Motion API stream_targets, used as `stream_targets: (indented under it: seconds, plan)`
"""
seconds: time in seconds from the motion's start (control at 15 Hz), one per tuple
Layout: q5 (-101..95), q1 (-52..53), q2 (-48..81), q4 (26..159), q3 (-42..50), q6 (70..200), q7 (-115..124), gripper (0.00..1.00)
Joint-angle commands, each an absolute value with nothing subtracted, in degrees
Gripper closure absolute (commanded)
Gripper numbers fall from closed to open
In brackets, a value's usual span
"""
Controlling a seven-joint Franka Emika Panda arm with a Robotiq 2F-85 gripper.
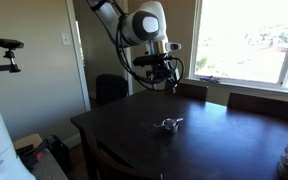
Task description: Unstack the silver measuring cups
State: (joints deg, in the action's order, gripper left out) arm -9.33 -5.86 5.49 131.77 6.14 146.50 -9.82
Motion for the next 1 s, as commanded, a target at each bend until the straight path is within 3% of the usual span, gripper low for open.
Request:
stream_targets:
  seconds: [0.0,0.4,0.93]
  plan:
    - [-7.73,-5.14,13.45,125.38,4.88,145.34,-8.43,0.0]
    - [-3.87,-6.06,23.01,118.09,3.13,144.77,-10.09,0.0]
    - [-4.84,-5.75,24.69,117.45,3.49,146.15,-9.64,0.0]
